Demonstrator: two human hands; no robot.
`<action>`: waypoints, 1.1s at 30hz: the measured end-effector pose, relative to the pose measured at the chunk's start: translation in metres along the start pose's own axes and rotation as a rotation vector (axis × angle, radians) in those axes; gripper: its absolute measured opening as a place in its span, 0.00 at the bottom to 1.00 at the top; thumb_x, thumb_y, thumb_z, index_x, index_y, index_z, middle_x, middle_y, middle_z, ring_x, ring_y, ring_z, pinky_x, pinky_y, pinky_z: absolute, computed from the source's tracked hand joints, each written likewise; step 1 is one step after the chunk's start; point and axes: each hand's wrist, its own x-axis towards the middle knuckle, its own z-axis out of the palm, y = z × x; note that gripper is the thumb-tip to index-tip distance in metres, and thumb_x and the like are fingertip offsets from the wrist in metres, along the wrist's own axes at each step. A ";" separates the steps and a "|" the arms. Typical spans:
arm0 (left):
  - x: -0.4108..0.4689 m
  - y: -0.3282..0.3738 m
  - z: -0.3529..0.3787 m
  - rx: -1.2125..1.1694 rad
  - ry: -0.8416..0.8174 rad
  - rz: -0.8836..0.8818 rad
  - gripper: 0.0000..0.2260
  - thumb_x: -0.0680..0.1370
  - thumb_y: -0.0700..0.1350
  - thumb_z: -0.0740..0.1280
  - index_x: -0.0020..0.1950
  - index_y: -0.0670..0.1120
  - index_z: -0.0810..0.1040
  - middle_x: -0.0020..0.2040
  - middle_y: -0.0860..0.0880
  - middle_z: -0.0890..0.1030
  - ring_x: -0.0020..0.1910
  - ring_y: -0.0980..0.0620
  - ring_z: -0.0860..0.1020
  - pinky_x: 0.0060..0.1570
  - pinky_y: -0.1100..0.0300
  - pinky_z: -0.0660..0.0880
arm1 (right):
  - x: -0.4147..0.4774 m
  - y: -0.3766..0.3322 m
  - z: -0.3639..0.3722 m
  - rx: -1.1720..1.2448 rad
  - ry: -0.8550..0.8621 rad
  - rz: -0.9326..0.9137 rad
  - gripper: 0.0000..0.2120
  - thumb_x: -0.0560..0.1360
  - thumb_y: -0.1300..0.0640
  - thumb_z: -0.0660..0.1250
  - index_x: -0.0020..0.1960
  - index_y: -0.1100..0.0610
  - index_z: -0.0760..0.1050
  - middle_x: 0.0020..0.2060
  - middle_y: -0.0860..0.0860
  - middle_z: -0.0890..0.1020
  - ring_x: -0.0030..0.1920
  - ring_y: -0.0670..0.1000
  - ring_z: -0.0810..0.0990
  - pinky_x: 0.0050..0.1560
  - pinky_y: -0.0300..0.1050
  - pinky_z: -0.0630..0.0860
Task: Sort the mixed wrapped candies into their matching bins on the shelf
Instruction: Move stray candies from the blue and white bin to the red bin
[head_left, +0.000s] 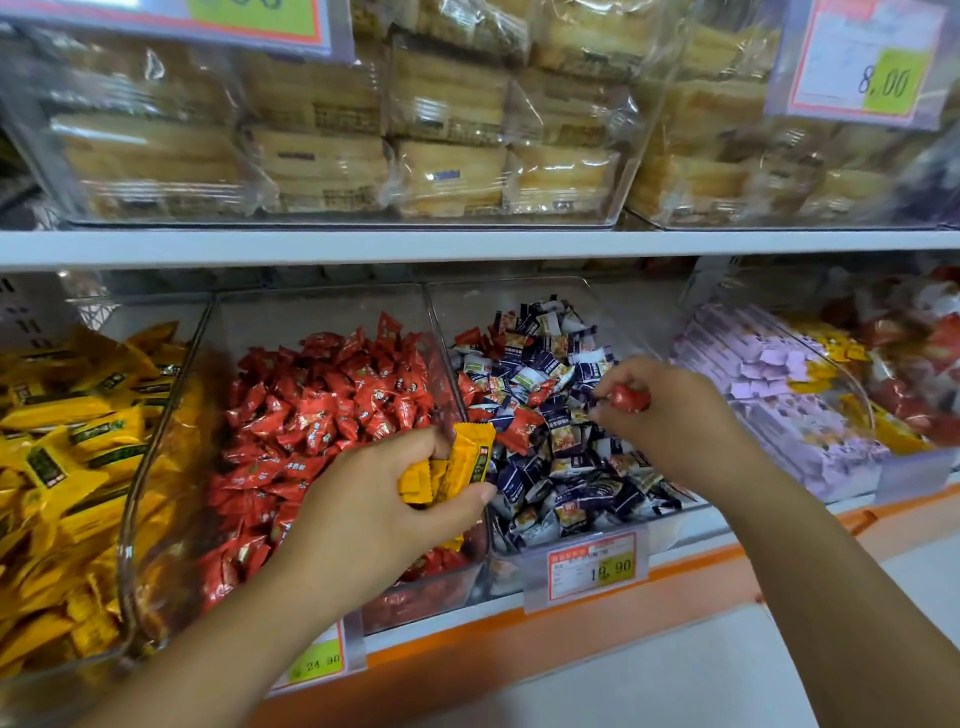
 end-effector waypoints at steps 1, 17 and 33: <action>0.000 0.000 0.000 0.000 0.000 0.003 0.12 0.68 0.64 0.68 0.39 0.58 0.73 0.28 0.55 0.73 0.23 0.57 0.64 0.25 0.66 0.59 | 0.002 -0.002 -0.001 0.016 0.041 -0.013 0.04 0.76 0.56 0.69 0.48 0.47 0.77 0.39 0.41 0.77 0.35 0.41 0.75 0.30 0.31 0.68; 0.000 -0.004 -0.003 0.002 -0.004 -0.041 0.18 0.65 0.69 0.65 0.42 0.56 0.72 0.27 0.54 0.71 0.23 0.57 0.62 0.26 0.61 0.60 | 0.025 -0.030 0.021 -0.134 -0.201 -0.261 0.12 0.80 0.54 0.64 0.63 0.49 0.75 0.56 0.47 0.72 0.52 0.47 0.73 0.50 0.40 0.67; -0.006 -0.008 -0.008 0.013 -0.080 -0.023 0.13 0.69 0.67 0.67 0.40 0.61 0.71 0.30 0.55 0.70 0.26 0.55 0.64 0.31 0.58 0.62 | 0.018 -0.044 0.010 -0.053 -0.336 -0.239 0.05 0.77 0.51 0.67 0.51 0.41 0.74 0.47 0.41 0.77 0.39 0.36 0.76 0.34 0.30 0.68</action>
